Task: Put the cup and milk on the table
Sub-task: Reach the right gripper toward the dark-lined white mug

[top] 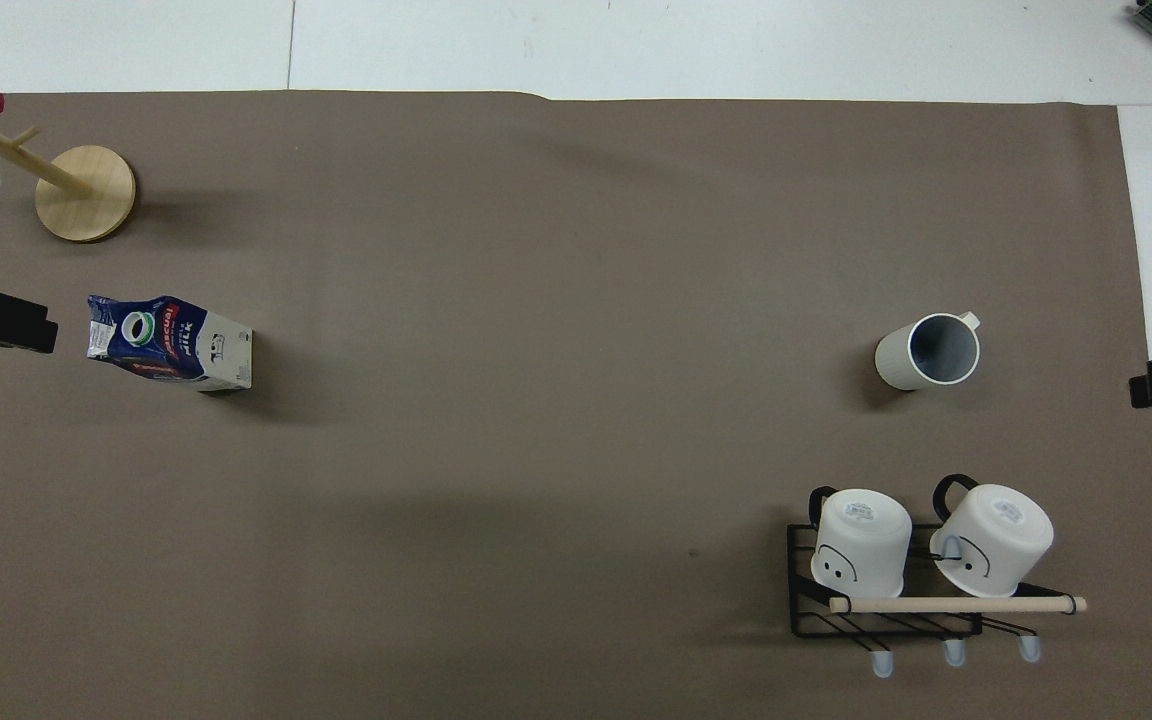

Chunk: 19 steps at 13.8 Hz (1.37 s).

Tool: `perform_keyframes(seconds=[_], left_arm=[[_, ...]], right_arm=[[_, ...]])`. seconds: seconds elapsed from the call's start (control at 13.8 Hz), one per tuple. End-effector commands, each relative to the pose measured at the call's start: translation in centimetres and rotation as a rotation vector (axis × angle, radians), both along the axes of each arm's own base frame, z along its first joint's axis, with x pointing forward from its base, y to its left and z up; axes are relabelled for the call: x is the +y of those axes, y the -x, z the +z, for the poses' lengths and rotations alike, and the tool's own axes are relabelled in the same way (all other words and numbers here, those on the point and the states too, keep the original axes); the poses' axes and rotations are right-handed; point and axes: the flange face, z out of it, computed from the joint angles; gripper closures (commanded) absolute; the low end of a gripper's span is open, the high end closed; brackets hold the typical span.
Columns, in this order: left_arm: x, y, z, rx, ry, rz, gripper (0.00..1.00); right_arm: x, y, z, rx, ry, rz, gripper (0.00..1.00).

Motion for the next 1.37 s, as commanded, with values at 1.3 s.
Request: perform_keyframes(seconds=[1.3], left_arm=[[0.2,1.0,0.1,0.006,0.010,0.007,0.00]], right_arm=[[1.8,-1.9,-7.5,-0.043,0.008,0.072,0.00]])
